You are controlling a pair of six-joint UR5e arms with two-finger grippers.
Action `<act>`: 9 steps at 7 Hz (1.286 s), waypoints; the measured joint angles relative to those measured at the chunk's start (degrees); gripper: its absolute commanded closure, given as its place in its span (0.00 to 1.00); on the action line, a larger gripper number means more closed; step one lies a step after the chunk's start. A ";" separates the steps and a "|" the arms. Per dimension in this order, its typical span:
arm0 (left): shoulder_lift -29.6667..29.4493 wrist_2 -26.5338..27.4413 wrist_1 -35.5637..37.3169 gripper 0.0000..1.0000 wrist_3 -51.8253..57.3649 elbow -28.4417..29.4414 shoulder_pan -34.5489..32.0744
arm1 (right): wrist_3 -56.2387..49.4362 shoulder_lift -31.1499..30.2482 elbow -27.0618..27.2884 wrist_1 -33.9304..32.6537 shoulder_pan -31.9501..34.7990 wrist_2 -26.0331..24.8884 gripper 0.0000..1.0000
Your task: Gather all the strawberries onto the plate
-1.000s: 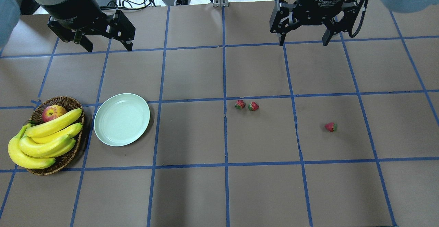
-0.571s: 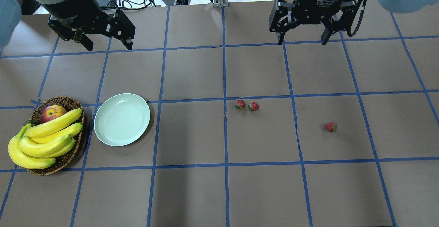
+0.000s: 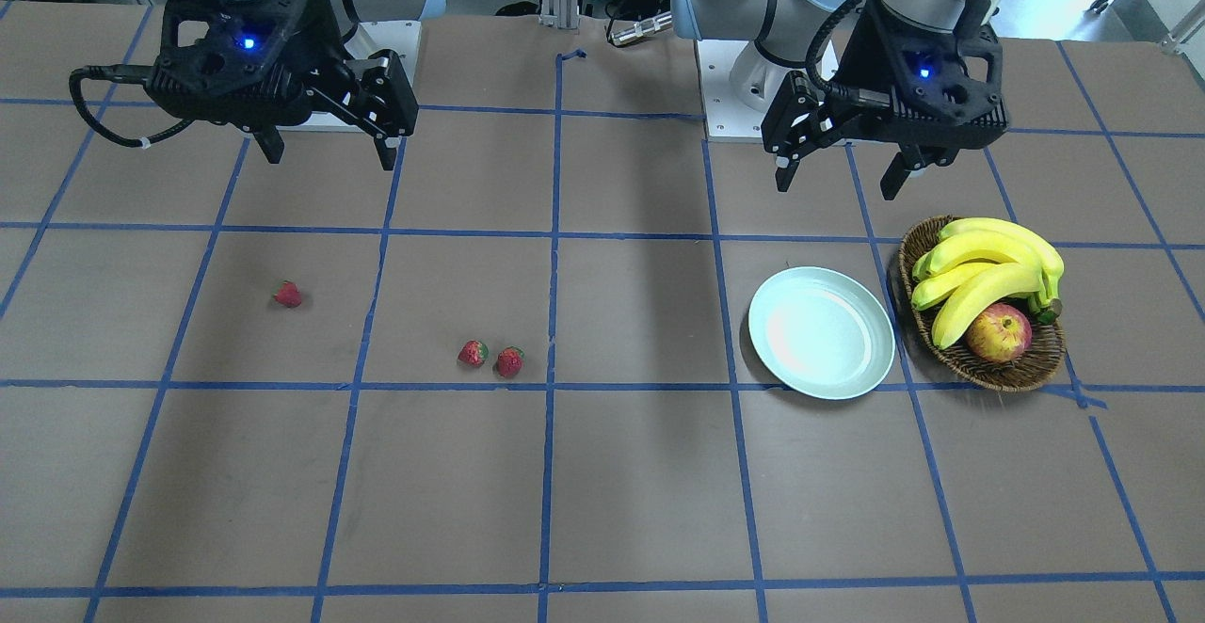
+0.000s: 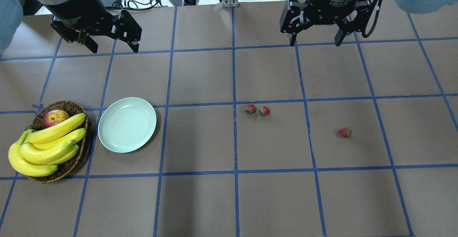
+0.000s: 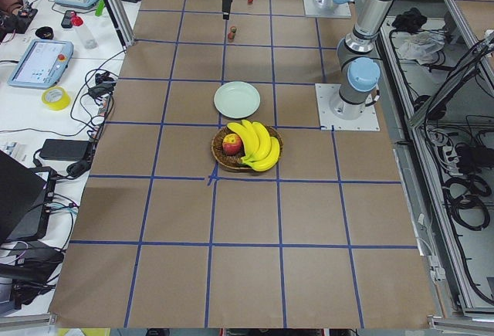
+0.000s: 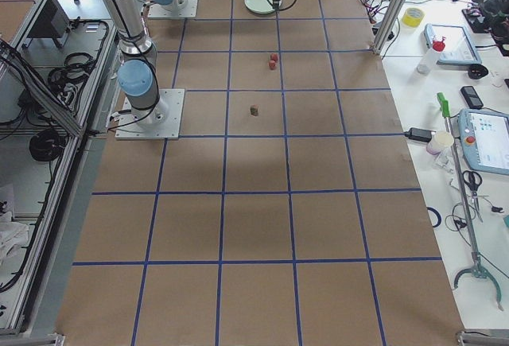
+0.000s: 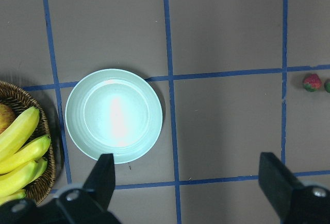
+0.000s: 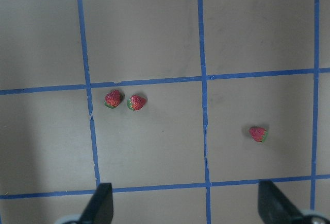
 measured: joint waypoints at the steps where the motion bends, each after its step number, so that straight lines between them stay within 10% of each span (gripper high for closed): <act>1: 0.02 -0.08 1.16 0.00 -0.03 -1.00 -0.21 | 0.31 0.00 0.00 0.04 0.03 -0.11 0.00; 9: 0.46 -0.31 6.79 0.00 -0.55 -3.91 -1.28 | 0.87 1.94 -0.34 -0.70 0.08 0.54 0.01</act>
